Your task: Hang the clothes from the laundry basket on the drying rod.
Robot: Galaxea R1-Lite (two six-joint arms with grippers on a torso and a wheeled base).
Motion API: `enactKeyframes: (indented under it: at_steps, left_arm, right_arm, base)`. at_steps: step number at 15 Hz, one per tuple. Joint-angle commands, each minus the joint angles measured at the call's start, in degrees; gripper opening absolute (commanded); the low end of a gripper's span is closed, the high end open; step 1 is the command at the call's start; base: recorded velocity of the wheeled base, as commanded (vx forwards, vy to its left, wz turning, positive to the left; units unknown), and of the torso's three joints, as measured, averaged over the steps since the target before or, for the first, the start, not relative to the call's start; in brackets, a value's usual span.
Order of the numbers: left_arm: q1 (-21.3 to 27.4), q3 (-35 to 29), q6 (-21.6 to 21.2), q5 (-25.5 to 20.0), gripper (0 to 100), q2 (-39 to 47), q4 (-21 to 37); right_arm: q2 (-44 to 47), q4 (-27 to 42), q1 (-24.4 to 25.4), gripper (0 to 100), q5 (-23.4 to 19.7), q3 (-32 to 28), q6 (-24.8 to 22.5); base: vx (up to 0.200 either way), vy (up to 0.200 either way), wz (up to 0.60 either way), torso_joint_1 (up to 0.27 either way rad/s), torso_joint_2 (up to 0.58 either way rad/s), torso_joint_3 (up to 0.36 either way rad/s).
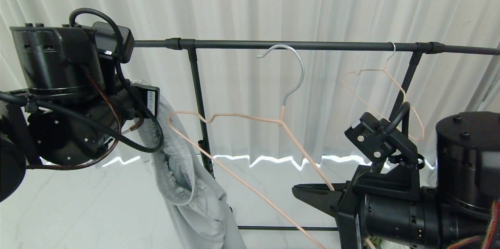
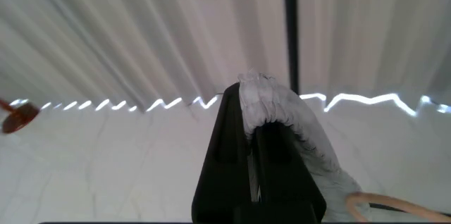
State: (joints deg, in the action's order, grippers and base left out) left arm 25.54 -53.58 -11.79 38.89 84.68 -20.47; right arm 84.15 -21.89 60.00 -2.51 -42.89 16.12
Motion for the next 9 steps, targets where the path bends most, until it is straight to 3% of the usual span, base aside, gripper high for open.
enactKeyframes:
  at_steps: [1,4,9]
  left_arm:
    - [2.3,0.0,0.2,2.3,0,-0.3,0.0]
    - [5.7,0.1,0.7,2.7,0,-0.8,0.0]
    - [5.0,-1.4,2.7,2.9,0,0.6,0.0]
  right_arm:
    - [2.0,-0.2,-0.3,0,0.6,-1.2,0.1]
    - [4.0,-0.2,-0.1,0,0.8,-3.4,0.1]
    - [3.4,-0.1,3.2,0,0.7,-1.2,0.1]
  base:
    - [0.000,0.000,0.00,0.000,0.00,0.000]
    - [0.000,0.000,0.00,0.000,0.00,0.000]
    - [0.000,0.000,0.00,0.000,0.00,0.000]
